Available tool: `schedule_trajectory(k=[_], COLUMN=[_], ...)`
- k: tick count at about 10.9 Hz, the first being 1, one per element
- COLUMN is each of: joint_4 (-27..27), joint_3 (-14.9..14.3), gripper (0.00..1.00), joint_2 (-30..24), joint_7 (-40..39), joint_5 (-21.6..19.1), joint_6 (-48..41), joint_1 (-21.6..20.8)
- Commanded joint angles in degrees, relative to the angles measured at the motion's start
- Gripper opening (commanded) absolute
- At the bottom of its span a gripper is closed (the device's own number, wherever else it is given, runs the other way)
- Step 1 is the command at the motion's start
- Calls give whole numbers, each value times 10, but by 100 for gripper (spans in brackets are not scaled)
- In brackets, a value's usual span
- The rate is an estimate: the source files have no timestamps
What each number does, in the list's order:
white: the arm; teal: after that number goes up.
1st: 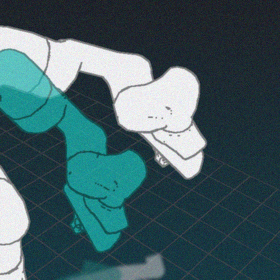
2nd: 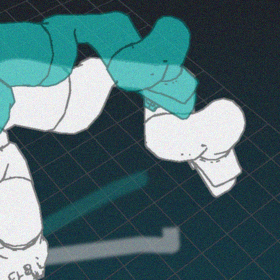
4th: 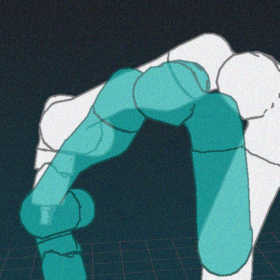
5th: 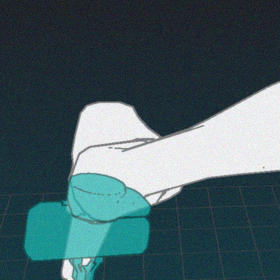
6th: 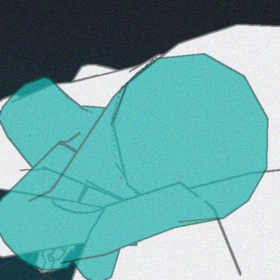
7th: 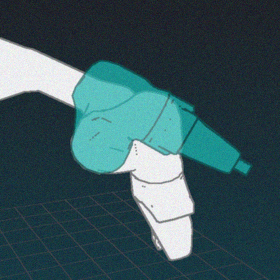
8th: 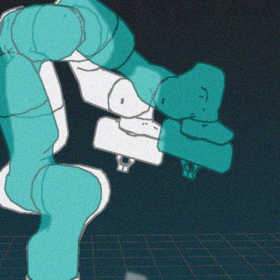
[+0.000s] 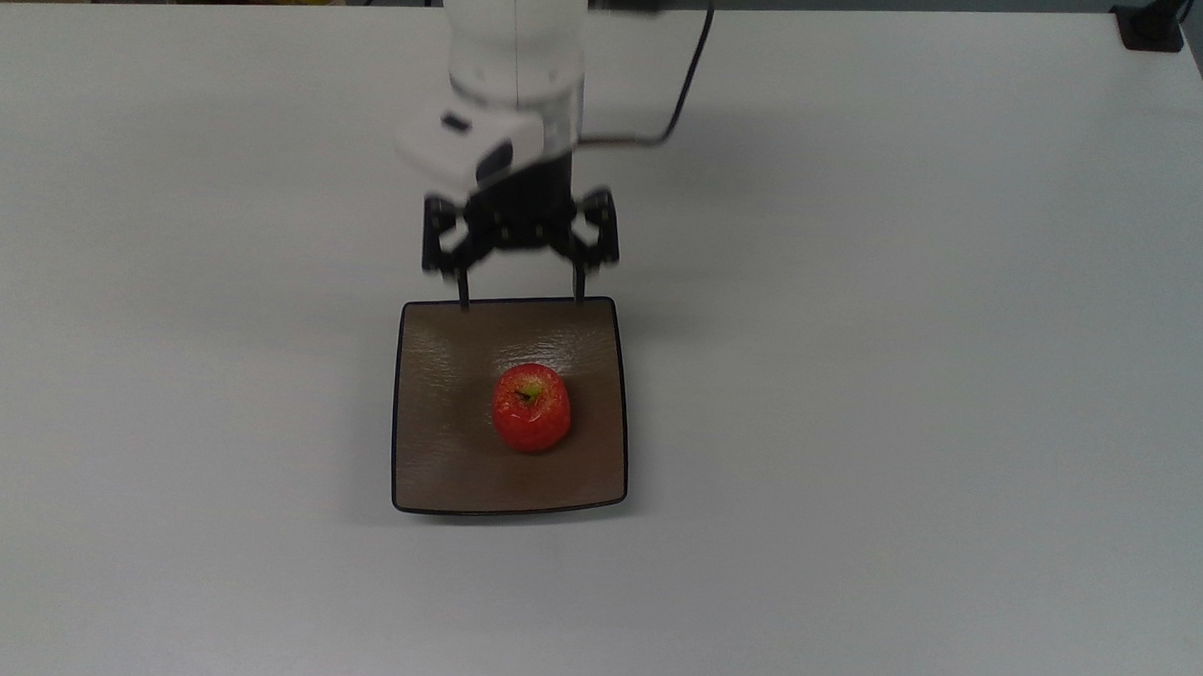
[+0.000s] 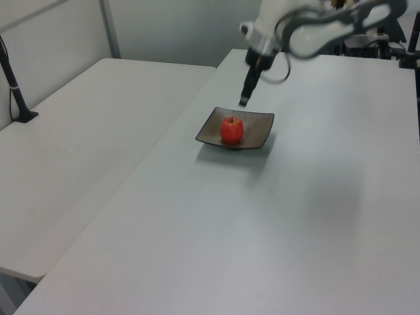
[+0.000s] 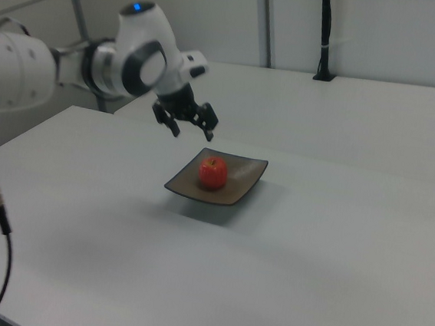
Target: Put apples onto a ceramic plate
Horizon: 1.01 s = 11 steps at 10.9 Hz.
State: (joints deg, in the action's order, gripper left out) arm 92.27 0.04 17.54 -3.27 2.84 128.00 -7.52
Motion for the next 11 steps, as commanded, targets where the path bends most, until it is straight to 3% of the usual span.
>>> schedule_trajectory(k=[1, 3, 5, 6, 9, 11], joint_4=[36, 33, -29, -33, -24, -9], joint_3=[-2, -5, -6, -6, -7, -29], gripper=[100, 100, 100, 100, 100, 100], joint_2=[-152, -207, -204, -204, -203, -204], joint_7=[56, 108, 107, 111, 83, 65], joint_5=[-18, -26, -27, -29, -44, -61], joint_6=[-187, -287, -434, -456, -427, -368], joint_1=[8, 7, 11, 12, 10, -4])
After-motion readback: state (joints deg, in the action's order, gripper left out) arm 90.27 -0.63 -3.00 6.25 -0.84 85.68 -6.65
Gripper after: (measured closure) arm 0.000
